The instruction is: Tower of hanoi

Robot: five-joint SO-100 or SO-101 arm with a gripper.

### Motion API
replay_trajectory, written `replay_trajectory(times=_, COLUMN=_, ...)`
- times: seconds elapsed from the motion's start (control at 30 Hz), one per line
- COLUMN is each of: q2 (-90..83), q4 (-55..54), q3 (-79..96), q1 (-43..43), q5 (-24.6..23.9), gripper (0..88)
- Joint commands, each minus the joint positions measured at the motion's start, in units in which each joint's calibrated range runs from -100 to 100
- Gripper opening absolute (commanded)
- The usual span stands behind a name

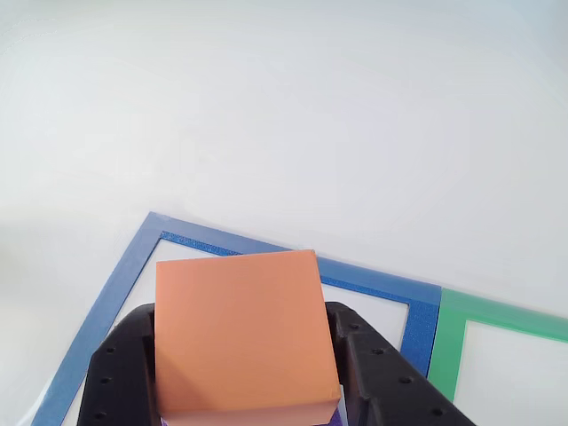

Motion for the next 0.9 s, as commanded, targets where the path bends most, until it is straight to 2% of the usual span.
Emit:
replay_trajectory(times=0.0, q2=-0.24, q4=-1.7, q3=-2.4, q1=-0.45, q5=0.0, gripper=12.3)
replay_trajectory(times=0.7, q2=0.32, q4=-2.75, q3=-0.95, q1=0.09, q5=0.0, gripper=25.8)
replay_trajectory(times=0.87, q2=-2.48, q4=-1.54, q3=-0.95, q1=0.24, q5=0.0, gripper=26.6)
